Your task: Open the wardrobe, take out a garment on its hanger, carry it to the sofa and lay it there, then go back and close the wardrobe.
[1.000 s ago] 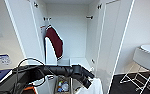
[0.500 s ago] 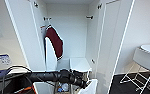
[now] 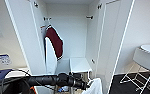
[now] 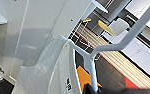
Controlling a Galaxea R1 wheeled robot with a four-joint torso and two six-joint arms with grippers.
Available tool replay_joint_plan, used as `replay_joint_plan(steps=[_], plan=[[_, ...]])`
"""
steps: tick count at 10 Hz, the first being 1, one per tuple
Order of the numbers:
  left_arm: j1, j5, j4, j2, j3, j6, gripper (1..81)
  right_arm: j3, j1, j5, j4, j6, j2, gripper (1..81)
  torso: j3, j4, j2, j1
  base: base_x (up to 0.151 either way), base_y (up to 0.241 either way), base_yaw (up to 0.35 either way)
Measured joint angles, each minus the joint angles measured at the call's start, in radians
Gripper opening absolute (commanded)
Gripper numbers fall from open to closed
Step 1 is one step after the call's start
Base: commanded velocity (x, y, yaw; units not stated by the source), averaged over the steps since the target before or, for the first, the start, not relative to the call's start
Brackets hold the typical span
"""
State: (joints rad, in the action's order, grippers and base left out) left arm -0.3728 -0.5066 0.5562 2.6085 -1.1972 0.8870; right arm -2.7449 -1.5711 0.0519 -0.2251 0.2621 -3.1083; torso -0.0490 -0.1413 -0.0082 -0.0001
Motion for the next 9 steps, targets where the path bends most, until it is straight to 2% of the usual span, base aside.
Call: replay_joint_plan(steps=[2, 9], plan=[[-0.025, 0.063, 0.0, -0.023, -0.009, 0.001, 1.0, 0.0, 0.0, 0.0, 0.0, 0.0, 0.0, 81.1, 0.0, 0.0, 0.0, 0.0, 0.0, 0.0, 0.0], [-0.032, 0.081, -0.002, -0.056, -0.014, 0.001, 1.0, 0.0, 0.0, 0.0, 0.0, 0.0, 0.0, 81.1, 0.0, 0.0, 0.0, 0.0, 0.0, 0.0, 0.0]])
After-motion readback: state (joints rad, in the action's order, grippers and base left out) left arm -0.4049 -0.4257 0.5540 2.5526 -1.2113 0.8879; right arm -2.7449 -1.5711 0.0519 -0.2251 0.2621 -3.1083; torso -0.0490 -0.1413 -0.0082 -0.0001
